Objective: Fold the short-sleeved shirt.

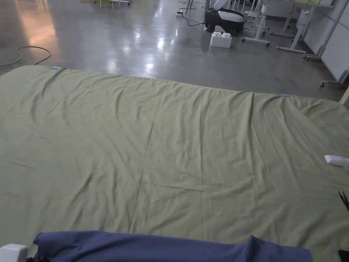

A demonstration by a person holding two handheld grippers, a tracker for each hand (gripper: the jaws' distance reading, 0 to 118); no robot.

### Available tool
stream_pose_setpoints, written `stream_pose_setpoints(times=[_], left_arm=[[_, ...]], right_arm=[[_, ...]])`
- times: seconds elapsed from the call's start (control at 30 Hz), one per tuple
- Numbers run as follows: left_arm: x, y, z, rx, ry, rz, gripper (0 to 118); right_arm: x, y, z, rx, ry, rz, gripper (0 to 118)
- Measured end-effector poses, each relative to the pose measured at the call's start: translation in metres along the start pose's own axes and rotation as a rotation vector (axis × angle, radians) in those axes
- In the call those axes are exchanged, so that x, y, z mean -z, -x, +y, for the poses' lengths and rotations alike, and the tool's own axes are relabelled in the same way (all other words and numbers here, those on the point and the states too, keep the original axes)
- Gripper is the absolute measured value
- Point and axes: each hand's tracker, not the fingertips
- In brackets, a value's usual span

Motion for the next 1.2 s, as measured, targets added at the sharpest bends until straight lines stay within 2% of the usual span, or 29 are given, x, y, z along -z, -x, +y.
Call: stream_pose_setpoints(times=[0.03,0.07,0.1,0.13,0.2,0.37,0.6,0.67,0.73,0.77,0.8,0.83,0.87,0.9,1.03,1.2], left_arm=[[-0.001,0.000,0.001,-0.002,-0.003,0.003,32],[-0.003,0.001,0.004,-0.005,-0.005,0.004,45],[-0.005,0.001,0.007,-0.009,-0.005,0.008,45],[-0.008,0.002,0.011,-0.016,-0.008,0.018,50],[-0.016,0.003,0.021,-0.028,-0.060,0.035,67],[-0.050,-0.018,0.052,-0.039,-0.239,0.040,67],[-0.066,-0.064,0.095,-0.019,-0.493,0.106,65],[-0.067,-0.076,0.103,-0.028,-0.542,0.102,64],[-0.074,-0.091,0.110,-0.041,-0.611,0.108,58],[-0.075,-0.096,0.114,-0.042,-0.640,0.110,50],[-0.078,-0.101,0.117,-0.042,-0.663,0.114,36],[-0.081,-0.106,0.118,-0.036,-0.701,0.115,23],[-0.084,-0.111,0.119,-0.030,-0.727,0.119,15],[-0.079,-0.109,0.121,-0.024,-0.738,0.118,12],[-0.081,-0.114,0.124,-0.008,-0.764,0.094,2],[-0.085,-0.118,0.119,0.002,-0.787,0.102,2]], right_arm=[[-0.003,0.001,0.000,-0.016,-0.005,-0.011,24],[-0.007,0.003,0.003,-0.020,-0.002,-0.011,37],[-0.011,0.005,0.006,-0.022,0.002,-0.018,42],[-0.018,0.007,0.011,-0.022,0.005,-0.037,46],[-0.033,0.010,0.021,-0.016,-0.032,-0.091,70],[-0.071,0.016,0.060,0.026,-0.246,-0.179,75],[-0.085,0.041,0.106,0.151,-0.639,-0.189,76],[-0.089,0.053,0.117,0.170,-0.726,-0.225,72],[-0.094,0.065,0.127,0.163,-0.831,-0.246,55],[-0.096,0.069,0.130,0.178,-0.862,-0.243,45],[-0.096,0.073,0.132,0.199,-0.886,-0.241,30],[-0.098,0.078,0.136,0.183,-0.920,-0.260,20],[-0.098,0.081,0.139,0.184,-0.926,-0.267,14],[-0.099,0.083,0.141,0.179,-0.944,-0.268,7],[-0.101,0.091,0.148,0.163,-0.964,-0.252,1],[-0.103,0.096,0.152,0.158,-0.977,-0.250,1]])
